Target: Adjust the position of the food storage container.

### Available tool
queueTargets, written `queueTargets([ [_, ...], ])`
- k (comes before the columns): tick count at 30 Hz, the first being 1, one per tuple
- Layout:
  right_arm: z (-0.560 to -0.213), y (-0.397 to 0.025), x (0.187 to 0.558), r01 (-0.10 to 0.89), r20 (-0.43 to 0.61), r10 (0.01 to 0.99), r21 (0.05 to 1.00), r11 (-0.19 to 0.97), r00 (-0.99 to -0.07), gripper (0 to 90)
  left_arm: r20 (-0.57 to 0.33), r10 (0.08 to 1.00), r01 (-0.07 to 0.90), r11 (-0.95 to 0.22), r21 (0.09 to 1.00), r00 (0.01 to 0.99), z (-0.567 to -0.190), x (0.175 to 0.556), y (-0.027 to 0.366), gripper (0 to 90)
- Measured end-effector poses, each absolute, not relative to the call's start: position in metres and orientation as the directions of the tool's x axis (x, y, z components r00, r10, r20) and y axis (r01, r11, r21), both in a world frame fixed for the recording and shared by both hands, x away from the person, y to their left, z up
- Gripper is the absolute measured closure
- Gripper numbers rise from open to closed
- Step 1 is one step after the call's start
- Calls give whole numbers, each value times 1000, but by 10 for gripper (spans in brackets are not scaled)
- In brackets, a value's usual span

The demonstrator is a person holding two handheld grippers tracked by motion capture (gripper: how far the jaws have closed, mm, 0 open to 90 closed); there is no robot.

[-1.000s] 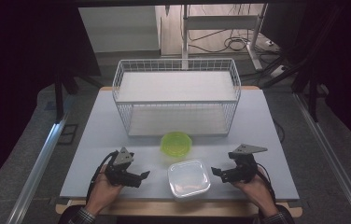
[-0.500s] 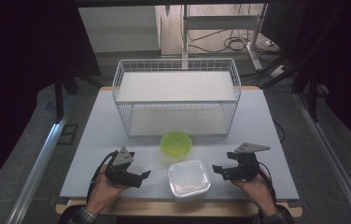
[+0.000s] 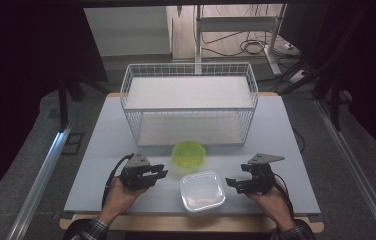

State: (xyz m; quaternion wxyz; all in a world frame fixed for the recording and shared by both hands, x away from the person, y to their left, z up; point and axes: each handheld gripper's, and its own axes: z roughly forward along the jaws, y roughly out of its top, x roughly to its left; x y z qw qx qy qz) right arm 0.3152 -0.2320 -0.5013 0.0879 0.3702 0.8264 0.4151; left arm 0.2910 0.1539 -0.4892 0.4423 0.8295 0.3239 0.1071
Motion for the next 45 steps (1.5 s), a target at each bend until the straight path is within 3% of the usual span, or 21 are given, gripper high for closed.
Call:
queueTargets([
  [1, -501, -232, 315, 537, 157, 684, 750, 386, -712, 152, -111, 628, 442, -400, 803, 770, -488, 294, 151, 834],
  [4, -501, -233, 315, 537, 151, 688, 749, 389, -709, 152, -121, 613, 438, -399, 806, 781, -486, 305, 141, 899],
  [12, -502, -233, 315, 539, 142, 692, 742, 399, -708, 157, -108, 535, 390, -448, 804, 838, -472, 341, 94, 900],
  [27, -506, -232, 316, 542, 132, 687, 725, 425, -715, 163, -52, 516, 371, -538, 757, 855, -476, 380, 24, 900],
  [32, -506, -232, 316, 538, 128, 683, 725, 430, -719, 163, -15, 520, 367, -581, 727, 854, -479, 382, 18, 900],
  [45, -508, -231, 316, 541, 118, 683, 711, 449, -721, 168, -39, 555, 408, -560, 721, 831, -481, 380, 41, 900],
])
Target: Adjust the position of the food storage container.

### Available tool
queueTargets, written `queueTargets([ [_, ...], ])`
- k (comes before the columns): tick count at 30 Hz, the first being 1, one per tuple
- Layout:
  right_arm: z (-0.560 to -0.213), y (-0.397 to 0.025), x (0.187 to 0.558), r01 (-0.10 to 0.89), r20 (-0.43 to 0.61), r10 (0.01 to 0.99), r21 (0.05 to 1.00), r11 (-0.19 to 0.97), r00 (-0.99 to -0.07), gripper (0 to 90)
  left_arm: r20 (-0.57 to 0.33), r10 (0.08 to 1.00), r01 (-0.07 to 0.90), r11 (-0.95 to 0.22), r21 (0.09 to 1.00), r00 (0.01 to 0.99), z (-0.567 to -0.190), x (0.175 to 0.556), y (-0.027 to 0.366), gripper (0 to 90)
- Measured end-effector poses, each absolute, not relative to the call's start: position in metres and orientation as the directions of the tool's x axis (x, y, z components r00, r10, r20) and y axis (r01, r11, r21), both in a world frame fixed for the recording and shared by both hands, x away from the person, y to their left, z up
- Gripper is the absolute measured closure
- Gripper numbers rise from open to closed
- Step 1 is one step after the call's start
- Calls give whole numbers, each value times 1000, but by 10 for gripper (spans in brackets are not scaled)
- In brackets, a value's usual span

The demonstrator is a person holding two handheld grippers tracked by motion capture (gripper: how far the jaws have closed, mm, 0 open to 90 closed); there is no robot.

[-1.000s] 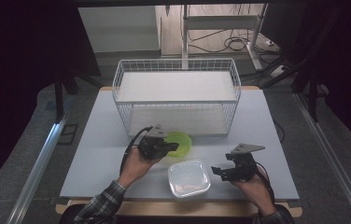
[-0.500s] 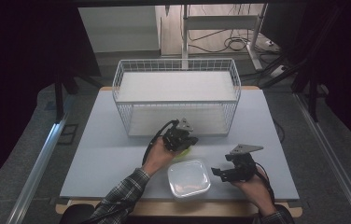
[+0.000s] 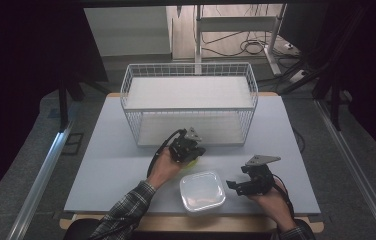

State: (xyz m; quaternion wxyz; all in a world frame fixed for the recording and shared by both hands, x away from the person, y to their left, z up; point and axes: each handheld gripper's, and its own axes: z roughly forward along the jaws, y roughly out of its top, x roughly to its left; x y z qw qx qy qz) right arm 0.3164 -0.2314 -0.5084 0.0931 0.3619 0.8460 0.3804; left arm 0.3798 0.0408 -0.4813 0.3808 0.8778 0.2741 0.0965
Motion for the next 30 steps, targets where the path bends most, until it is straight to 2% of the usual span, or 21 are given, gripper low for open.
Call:
queueTargets([
  [30, -510, -230, 317, 545, 118, 685, 706, 452, -719, 168, -43, 705, 511, -469, 721, 708, -488, 348, 160, 900],
])
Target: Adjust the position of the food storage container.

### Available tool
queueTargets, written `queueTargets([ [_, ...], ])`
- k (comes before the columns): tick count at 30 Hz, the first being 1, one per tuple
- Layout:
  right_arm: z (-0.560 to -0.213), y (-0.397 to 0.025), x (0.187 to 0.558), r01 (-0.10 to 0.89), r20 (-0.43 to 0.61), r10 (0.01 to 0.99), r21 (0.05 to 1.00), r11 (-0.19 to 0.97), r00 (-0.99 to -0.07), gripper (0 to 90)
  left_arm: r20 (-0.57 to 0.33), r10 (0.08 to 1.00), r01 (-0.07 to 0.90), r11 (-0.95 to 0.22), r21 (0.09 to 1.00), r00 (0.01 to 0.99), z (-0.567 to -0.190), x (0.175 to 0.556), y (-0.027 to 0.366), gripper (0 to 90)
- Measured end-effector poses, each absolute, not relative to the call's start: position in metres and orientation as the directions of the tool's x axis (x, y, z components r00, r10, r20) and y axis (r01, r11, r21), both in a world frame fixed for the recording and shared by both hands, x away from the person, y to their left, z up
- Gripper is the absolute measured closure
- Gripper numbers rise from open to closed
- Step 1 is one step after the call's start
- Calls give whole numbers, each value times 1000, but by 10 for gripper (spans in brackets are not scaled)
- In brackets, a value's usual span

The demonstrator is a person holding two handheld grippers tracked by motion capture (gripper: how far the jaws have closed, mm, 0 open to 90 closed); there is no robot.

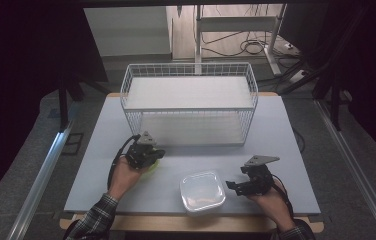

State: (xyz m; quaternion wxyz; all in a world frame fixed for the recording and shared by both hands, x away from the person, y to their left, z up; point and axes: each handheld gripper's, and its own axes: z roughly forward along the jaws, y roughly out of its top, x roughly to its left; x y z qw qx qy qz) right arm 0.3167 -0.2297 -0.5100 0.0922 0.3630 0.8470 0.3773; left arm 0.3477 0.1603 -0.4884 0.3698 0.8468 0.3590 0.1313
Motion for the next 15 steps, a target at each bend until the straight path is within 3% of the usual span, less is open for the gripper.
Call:
queueTargets([
  [15, -510, -229, 316, 546, 119, 684, 705, 452, -720, 168, -48, 789, 574, -402, 714, 613, -491, 321, 222, 900],
])
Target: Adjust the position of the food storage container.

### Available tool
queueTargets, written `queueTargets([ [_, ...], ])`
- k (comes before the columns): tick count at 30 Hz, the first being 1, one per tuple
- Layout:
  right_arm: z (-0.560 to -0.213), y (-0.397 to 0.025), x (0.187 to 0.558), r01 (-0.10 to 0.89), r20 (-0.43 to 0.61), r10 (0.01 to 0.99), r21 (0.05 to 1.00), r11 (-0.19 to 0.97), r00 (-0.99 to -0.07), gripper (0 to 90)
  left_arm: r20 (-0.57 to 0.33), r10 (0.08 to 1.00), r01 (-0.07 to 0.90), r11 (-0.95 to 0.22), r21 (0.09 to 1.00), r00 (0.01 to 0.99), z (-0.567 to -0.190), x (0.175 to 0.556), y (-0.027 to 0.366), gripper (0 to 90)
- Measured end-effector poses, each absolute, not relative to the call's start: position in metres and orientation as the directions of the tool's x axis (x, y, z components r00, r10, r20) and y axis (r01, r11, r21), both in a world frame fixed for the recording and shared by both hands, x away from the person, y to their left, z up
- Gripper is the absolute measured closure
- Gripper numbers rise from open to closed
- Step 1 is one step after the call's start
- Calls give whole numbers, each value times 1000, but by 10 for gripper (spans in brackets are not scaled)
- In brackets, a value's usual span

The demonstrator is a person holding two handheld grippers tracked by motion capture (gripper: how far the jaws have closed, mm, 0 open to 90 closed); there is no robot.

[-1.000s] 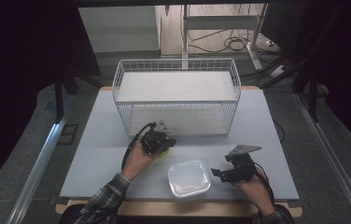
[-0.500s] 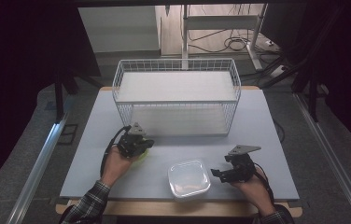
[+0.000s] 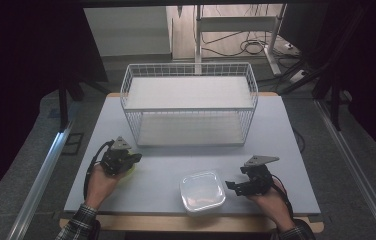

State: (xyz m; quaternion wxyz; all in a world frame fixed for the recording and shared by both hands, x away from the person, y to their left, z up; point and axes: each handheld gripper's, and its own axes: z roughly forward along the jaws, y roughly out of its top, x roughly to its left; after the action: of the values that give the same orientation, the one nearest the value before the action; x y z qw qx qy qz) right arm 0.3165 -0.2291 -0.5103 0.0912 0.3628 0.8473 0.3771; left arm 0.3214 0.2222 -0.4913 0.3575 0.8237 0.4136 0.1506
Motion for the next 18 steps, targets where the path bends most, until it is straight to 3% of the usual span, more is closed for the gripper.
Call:
queueTargets([
  [6, -508, -230, 316, 540, 114, 683, 711, 451, -721, 185, -40, 774, 525, -389, 757, 632, -487, 314, 213, 882],
  [9, -504, -231, 314, 532, 114, 678, 718, 449, -726, 242, -42, 747, 502, -402, 766, 663, -486, 304, 200, 880],
  [10, -501, -231, 311, 532, 119, 672, 717, 451, -731, 318, -59, 723, 499, -413, 762, 688, -490, 297, 191, 878],
  [11, -501, -231, 311, 532, 119, 672, 717, 451, -731, 318, -59, 723, 499, -413, 762, 688, -490, 297, 191, 877],
  [12, -499, -231, 308, 535, 127, 661, 706, 464, -740, 410, -72, 701, 498, -427, 754, 709, -494, 289, 182, 876],
  [13, -499, -231, 308, 535, 127, 661, 706, 464, -740, 410, -72, 701, 498, -427, 754, 709, -494, 289, 182, 876],
  [17, -495, -227, 299, 534, 148, 622, 684, 496, -769, 626, -101, 658, 495, -447, 745, 746, -501, 275, 166, 873],
  [18, -494, -223, 294, 522, 146, 600, 676, 520, -787, 714, -103, 647, 492, -456, 742, 756, -502, 272, 162, 866],
])
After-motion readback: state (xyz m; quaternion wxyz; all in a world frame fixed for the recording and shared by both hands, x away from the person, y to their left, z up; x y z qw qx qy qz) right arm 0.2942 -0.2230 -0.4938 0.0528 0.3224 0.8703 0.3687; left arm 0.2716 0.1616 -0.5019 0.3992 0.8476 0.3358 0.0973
